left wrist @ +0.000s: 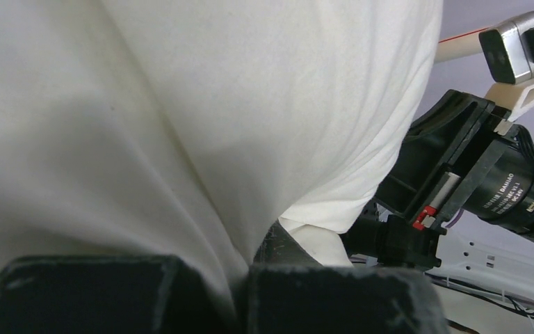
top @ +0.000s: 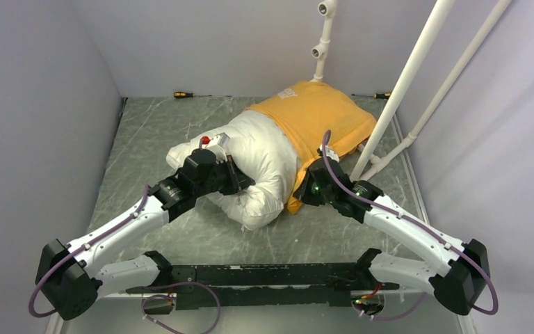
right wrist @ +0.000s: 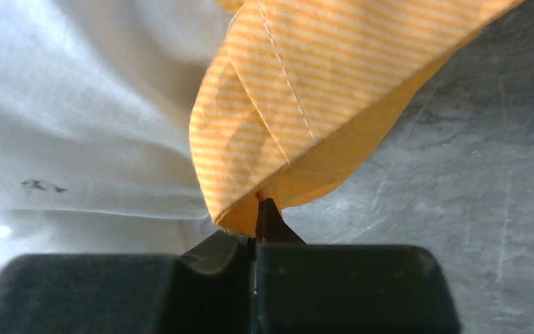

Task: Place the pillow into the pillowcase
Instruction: Stuff the pillow into the pillowcase.

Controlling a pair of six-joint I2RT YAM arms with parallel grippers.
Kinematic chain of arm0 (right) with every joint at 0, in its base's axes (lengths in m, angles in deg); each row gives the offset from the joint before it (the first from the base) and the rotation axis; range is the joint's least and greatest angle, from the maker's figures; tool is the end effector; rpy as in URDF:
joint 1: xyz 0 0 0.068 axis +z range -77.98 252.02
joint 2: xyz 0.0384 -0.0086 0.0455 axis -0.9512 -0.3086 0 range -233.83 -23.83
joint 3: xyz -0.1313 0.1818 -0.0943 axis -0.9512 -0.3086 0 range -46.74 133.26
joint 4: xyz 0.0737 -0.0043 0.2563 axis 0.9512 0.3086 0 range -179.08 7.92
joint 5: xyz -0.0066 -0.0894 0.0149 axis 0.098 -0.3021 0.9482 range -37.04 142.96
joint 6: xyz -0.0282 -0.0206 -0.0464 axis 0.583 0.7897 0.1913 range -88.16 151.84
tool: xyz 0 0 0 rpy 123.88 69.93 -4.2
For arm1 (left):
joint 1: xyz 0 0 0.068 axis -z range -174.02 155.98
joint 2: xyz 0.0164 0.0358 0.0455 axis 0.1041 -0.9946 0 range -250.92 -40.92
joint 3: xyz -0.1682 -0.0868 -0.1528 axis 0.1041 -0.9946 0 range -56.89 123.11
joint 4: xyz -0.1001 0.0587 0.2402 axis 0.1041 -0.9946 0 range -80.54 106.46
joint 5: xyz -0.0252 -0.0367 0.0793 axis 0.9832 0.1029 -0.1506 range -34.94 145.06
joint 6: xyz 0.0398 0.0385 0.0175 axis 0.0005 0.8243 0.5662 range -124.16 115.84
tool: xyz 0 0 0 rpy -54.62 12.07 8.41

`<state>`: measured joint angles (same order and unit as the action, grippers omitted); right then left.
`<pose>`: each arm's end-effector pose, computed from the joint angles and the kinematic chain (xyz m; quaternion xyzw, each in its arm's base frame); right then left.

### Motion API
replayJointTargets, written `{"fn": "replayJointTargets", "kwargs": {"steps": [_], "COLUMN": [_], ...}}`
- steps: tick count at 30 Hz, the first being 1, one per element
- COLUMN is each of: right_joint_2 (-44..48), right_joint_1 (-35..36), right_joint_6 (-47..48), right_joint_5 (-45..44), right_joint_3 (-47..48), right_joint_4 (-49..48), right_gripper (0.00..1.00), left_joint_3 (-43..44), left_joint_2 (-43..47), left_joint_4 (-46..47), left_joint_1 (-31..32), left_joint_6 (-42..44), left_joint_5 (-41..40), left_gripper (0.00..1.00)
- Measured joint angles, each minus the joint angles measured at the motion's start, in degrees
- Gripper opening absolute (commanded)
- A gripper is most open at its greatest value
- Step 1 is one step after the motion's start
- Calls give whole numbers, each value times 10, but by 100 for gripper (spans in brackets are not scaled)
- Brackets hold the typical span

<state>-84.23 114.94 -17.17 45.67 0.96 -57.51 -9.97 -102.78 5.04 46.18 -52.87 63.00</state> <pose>0.1829 0.1629 0.2393 0.0736 0.9170 0.2380 0.3116 0.2033 -0.1793 0.2614 -0.0264 0.8481 -0.4103 0.3342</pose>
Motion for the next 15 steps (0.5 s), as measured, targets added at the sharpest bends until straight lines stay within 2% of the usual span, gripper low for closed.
{"fn": "replayJointTargets", "kwargs": {"steps": [4,10,15], "right_joint_2": [21,71,2], "right_joint_1": [0,-5,12], "right_joint_6": [6,24,25], "right_joint_5": [17,120,188], "right_joint_3": [0,11,47], "right_joint_4": [-4,-75,-136], "right_gripper": [0,0,0], "left_joint_3": [0,2,22], "left_joint_2": [0,-6,-21], "left_joint_4": [0,7,18], "left_joint_1": [0,0,-6], "left_joint_6": [2,18,34], "left_joint_5": [0,-1,-3], "left_gripper": [0,0,0]}}
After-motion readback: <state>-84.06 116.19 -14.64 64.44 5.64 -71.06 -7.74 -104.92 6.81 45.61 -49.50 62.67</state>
